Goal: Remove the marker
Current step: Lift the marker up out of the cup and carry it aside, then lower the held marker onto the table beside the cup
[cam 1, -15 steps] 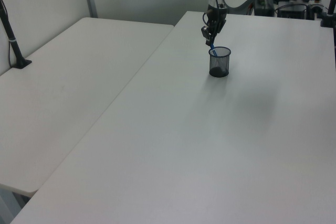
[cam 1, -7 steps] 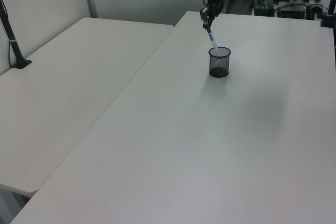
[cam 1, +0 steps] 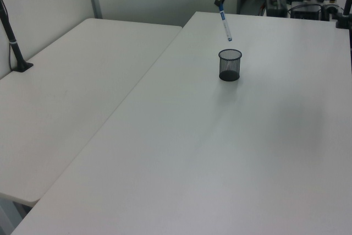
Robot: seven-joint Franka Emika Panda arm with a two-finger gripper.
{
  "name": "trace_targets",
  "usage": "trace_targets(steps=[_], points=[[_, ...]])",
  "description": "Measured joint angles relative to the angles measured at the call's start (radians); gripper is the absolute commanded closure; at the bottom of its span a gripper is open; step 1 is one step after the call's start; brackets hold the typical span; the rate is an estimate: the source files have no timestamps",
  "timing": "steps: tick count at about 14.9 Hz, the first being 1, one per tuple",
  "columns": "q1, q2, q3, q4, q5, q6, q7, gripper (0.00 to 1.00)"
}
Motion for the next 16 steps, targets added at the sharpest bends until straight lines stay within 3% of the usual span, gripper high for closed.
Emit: trace_targets(steps=[3, 9, 13, 16], points=[[0.034, -0.008, 0.012, -0.004, 0.001, -0.114, 0.000, 0.96], [0.173, 0.039, 0.018, -0.038, 0.004, -0.301, -0.009, 0.96], [0.263, 0.108, 0.019, -0.064, 0.005, -0.329, -0.010, 0.95], [0.286, 0.160, 0.019, -0.065, 0.004, -0.329, -0.010, 0.93]])
